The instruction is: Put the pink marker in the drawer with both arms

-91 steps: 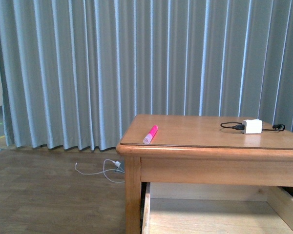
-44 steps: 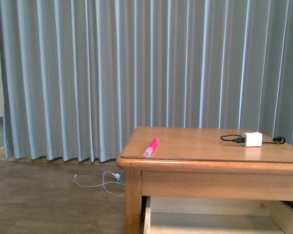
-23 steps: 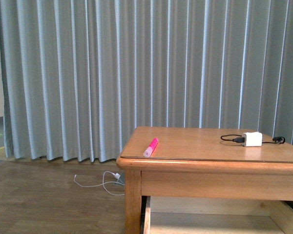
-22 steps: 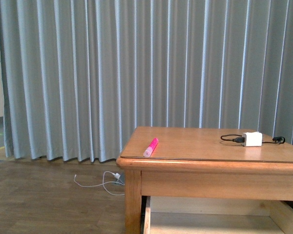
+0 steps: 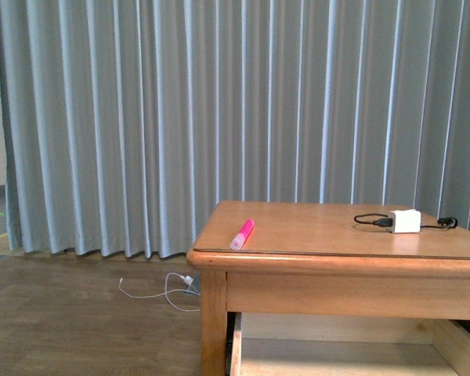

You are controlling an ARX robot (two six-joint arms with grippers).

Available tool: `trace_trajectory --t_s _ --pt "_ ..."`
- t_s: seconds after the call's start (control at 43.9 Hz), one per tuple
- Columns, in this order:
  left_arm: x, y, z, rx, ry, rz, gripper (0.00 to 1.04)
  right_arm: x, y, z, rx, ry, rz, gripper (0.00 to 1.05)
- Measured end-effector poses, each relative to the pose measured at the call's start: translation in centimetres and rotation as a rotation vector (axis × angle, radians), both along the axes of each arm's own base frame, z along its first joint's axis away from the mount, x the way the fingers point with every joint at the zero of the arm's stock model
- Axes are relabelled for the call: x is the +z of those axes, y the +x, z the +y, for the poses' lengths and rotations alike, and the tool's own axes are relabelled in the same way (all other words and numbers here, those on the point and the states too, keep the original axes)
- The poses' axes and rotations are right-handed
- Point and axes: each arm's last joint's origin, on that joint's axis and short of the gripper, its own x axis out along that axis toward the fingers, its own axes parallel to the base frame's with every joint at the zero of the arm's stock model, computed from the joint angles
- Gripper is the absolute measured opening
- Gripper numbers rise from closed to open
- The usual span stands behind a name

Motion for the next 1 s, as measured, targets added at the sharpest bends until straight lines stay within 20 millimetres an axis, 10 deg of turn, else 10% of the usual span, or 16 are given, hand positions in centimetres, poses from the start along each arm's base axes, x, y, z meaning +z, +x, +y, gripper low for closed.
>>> trace_trajectory --t_s 1.002 --pt "-0.69 0.26 -0.11 0.122 -0.12 0.087 0.99 0.0 0.0 0.0 0.0 0.0 0.0 0.96"
